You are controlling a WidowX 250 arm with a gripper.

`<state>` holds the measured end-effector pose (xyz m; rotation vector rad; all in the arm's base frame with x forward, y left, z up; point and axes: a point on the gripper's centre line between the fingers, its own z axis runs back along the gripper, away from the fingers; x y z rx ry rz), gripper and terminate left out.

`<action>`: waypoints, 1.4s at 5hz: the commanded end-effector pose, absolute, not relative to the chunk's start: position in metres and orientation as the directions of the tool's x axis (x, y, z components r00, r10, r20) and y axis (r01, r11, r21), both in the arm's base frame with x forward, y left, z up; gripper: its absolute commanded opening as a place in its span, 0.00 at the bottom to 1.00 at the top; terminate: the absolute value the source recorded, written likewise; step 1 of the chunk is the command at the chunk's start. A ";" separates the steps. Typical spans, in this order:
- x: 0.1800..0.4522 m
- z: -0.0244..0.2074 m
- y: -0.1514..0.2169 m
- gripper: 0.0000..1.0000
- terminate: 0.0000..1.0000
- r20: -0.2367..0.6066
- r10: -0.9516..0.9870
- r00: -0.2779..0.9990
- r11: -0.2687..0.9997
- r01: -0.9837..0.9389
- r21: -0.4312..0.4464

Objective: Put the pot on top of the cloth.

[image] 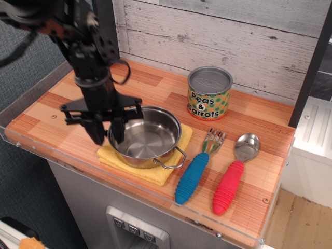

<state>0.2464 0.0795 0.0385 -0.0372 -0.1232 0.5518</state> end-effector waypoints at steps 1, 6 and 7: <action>0.247 0.081 0.095 1.00 0.00 0.191 0.566 0.802 0.823 -0.560 -0.089; 0.322 0.120 0.074 1.00 0.00 0.302 0.449 0.841 0.883 -0.470 -0.002; 0.332 0.123 0.066 1.00 0.00 0.325 0.404 0.855 0.904 -0.427 -0.001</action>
